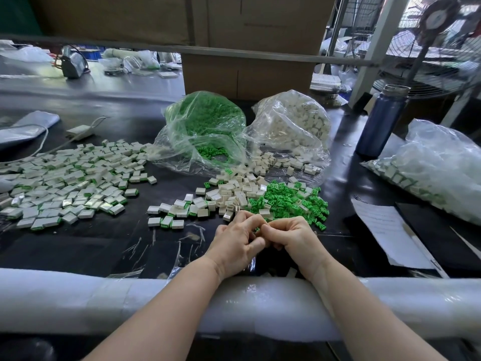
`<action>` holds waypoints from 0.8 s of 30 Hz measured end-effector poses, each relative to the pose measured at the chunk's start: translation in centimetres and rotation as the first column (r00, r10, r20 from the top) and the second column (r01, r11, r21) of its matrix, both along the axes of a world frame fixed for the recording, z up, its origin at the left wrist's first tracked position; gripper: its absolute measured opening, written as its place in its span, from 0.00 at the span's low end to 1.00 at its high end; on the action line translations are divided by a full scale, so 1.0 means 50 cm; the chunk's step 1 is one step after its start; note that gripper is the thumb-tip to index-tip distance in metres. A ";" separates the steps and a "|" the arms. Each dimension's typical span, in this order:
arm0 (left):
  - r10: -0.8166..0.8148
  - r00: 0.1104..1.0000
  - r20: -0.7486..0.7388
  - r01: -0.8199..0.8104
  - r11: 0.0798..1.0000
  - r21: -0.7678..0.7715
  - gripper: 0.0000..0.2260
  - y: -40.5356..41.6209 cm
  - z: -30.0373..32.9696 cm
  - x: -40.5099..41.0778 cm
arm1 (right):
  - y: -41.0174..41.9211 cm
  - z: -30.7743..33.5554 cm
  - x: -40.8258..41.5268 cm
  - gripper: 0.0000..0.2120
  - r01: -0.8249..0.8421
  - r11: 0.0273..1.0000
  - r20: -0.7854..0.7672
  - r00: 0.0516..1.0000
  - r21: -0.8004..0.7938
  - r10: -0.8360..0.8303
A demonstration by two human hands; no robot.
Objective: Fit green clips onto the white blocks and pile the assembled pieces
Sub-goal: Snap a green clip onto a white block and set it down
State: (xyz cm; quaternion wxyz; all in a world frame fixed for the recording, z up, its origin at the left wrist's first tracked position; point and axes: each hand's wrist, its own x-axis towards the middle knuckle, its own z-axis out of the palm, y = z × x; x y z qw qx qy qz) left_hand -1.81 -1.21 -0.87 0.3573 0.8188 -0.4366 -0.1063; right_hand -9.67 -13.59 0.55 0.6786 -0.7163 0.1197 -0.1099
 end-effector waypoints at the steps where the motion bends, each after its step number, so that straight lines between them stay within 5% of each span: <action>1: 0.003 1.000 -0.006 -0.003 1.000 -0.004 0.06 0.000 -0.001 0.000 | 0.000 -0.001 0.000 0.09 -0.003 1.000 0.003 1.000 -0.007 0.003; 24: 0.018 0.997 -0.074 -0.025 0.995 -0.094 0.02 0.001 0.010 -0.004 | -0.002 -0.005 0.003 0.11 -0.041 0.999 0.053 0.998 0.009 0.041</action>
